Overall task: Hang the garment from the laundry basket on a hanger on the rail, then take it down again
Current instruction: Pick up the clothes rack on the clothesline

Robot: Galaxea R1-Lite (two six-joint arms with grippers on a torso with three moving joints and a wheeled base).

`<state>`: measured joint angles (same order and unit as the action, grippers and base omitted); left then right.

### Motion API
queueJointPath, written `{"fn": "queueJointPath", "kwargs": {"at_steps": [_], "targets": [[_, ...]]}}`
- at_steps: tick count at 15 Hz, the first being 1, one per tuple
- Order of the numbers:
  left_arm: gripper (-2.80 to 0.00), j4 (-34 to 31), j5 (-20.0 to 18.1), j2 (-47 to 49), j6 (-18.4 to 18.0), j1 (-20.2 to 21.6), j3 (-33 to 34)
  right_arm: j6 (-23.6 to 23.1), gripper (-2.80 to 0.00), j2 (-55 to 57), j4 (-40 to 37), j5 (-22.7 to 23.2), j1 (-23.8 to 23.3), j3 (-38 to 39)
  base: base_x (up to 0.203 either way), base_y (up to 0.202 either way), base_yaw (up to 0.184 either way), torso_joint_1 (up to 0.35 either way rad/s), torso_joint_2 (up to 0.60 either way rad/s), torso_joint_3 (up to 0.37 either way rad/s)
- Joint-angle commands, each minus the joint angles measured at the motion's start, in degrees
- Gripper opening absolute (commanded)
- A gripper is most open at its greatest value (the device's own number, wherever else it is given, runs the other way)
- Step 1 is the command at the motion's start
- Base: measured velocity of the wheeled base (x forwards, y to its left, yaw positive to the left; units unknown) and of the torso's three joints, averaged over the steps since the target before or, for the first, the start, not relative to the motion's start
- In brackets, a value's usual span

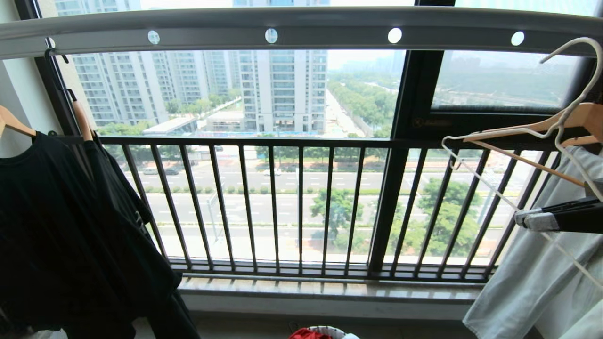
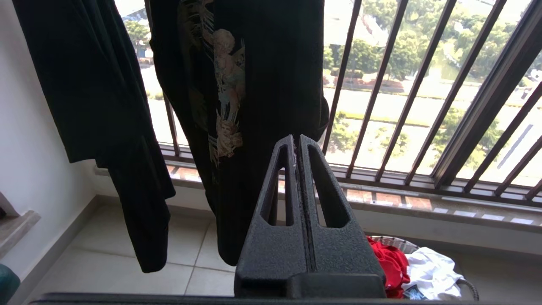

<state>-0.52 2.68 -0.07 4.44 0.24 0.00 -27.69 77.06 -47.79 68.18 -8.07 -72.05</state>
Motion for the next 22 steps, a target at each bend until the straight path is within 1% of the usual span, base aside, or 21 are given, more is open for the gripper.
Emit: {"fn": "queueJointPath", "kwargs": {"at_steps": [1,3,5,6,7,9,15,17,18,20,21,22], "targets": [[-2.8,0.0,0.04,0.07,0.05,0.11,0.0,-0.33,-2.8,2.66,-0.29,4.51,0.36,1.3,0.0,0.0,0.0,0.0,0.0,0.0],[-2.8,0.0,0.04,0.07,0.05,0.02,0.0,-1.33,-2.8,5.18,-0.21,6.8,1.41,1.35,0.0,0.0,0.0,0.0,0.0,0.0],[-2.8,0.0,0.04,0.07,0.05,0.02,0.0,-3.37,-2.8,7.33,0.05,7.04,4.6,1.88,0.0,0.0,0.0,0.0,0.0,0.0],[-2.8,0.0,0.04,0.07,0.05,0.07,0.0,-3.4,-2.8,7.93,1.71,7.01,6.86,1.92,0.0,0.0,0.0,0.0,0.0,0.0],[-2.8,0.0,0.04,0.07,0.05,0.02,0.0,-3.12,-2.8,8.03,5.06,7.04,8.23,2.59,0.0,0.0,0.0,0.0,0.0,0.0],[-2.8,0.0,0.04,0.07,0.05,0.11,0.0,-2.99,-2.8,8.17,6.59,7.06,10.0,4.33,0.0,0.0,0.0,0.0,0.0,0.0],[-2.8,0.0,0.04,0.07,0.05,0.11,0.0,-3.15,-2.8,7.58,6.83,7.24,10.01,5.27,0.0,0.0,0.0,0.0,0.0,0.0],[-2.8,0.0,0.04,0.07,0.05,0.02,0.0,-3.33,-2.8,7.77,6.83,8.31,10.99,6.16,0.0,0.0,0.0,0.0,0.0,0.0],[-2.8,0.0,0.04,0.07,0.05,0.02,0.0,-5.23,-2.8,8.27,6.78,8.76,11.96,7.09,0.0,0.0,0.0,0.0,0.0,0.0],[-2.8,0.0,0.04,0.07,0.05,0.11,0.0,-11.5,-2.8,8.75,6.7,9.86,13.77,10.77,0.0,0.0,0.0,0.0,0.0,0.0],[-2.8,0.0,0.04,0.07,0.05,0.06,0.0,-14.22,-2.8,8.75,6.67,10.12,15.96,12.63,0.0,0.0,0.0,0.0,0.0,0.0],[-2.8,0.0,0.04,0.07,0.05,0.02,0.0,-16.02,-2.8,8.55,6.68,10.22,19.13,14.53,0.0,0.0,0.0,0.0,0.0,0.0]]}}
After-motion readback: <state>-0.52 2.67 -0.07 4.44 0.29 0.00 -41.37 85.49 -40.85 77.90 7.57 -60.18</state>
